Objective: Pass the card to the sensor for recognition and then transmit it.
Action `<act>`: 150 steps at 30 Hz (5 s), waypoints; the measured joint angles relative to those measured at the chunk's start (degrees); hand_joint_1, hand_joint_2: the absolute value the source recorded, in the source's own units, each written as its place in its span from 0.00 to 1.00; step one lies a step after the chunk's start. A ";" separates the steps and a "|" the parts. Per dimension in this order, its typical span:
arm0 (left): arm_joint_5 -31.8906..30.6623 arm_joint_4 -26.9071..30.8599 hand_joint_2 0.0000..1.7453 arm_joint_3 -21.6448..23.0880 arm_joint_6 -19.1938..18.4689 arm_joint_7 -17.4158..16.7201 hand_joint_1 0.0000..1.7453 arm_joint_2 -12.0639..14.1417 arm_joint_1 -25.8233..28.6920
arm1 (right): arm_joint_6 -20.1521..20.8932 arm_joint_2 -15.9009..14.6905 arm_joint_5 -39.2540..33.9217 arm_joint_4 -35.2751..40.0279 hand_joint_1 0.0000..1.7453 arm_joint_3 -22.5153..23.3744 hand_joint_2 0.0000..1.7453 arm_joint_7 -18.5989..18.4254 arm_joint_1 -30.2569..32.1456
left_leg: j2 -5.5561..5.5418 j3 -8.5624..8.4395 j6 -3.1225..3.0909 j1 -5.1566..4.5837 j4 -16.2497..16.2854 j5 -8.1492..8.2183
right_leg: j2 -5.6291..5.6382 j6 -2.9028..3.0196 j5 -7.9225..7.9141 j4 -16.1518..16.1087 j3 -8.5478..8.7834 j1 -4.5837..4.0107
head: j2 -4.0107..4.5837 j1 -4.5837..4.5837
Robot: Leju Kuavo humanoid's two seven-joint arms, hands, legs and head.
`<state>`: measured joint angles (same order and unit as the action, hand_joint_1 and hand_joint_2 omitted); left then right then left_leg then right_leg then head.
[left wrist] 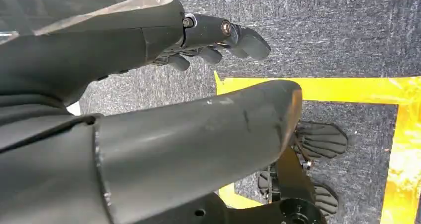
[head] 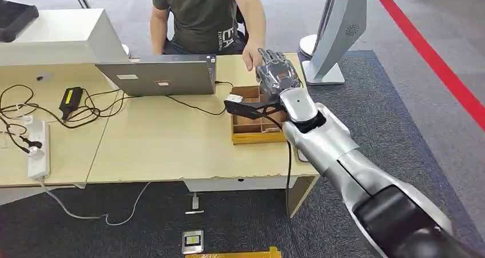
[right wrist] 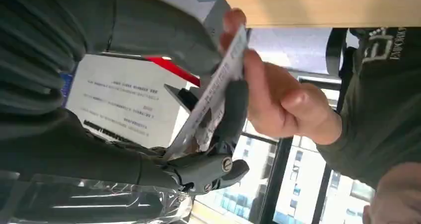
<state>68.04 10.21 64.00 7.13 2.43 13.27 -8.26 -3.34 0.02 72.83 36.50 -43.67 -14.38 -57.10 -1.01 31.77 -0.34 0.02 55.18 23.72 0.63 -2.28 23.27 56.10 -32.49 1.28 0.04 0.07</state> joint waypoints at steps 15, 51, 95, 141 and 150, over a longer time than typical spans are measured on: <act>2.58 -0.02 0.00 -0.06 1.20 -0.42 0.00 -0.04 0.88 | -5.60 -1.68 -1.78 5.08 0.00 1.73 0.00 -1.57 3.50 | 0.00 -0.04 0.00 0.01 0.01 0.00 | 0.00 0.01 -0.01 -0.03 0.01 -0.02 | 0.00 0.04; 5.07 -0.04 0.00 -1.83 5.99 -2.38 0.00 0.11 2.03 | -14.65 -29.14 -15.28 73.16 0.00 10.71 0.00 -17.33 49.77 | -0.01 0.00 0.04 0.05 -0.02 0.14 | 0.02 0.10 0.07 -0.15 0.06 -0.09 | 0.00 0.00; -0.09 -0.02 0.00 -1.72 4.85 -0.59 0.00 -1.25 -0.31 | -16.00 -5.86 2.30 28.15 0.00 7.93 1.00 -8.50 29.63 | -0.02 0.05 0.06 0.13 -0.02 0.09 | 0.01 0.12 0.06 -0.11 0.04 -0.17 | 0.00 -0.02; -1.75 -0.04 0.00 1.33 3.82 -1.40 0.00 -1.40 -3.35 | -18.63 0.17 0.85 1.12 0.00 5.57 1.00 -4.04 19.59 | 0.00 0.02 0.08 0.15 0.00 0.07 | 0.01 0.15 0.03 -0.11 0.01 -0.19 | 0.00 -0.02; -2.32 -0.04 0.00 2.03 3.72 -3.50 0.00 -1.40 -3.70 | -18.36 -0.24 -0.02 -1.03 0.00 5.60 1.00 -4.09 19.25 | 0.00 0.02 0.08 0.15 0.01 0.07 | 0.01 0.15 0.03 -0.11 0.01 -0.19 | 0.00 0.00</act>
<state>65.72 10.16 66.03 10.84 -1.07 11.87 -11.97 -21.70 -0.22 72.81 35.47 -38.07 -18.47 -37.85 -1.00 31.80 -0.26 0.17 55.18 23.79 0.64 -2.13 23.30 55.99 -32.48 1.09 0.04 0.07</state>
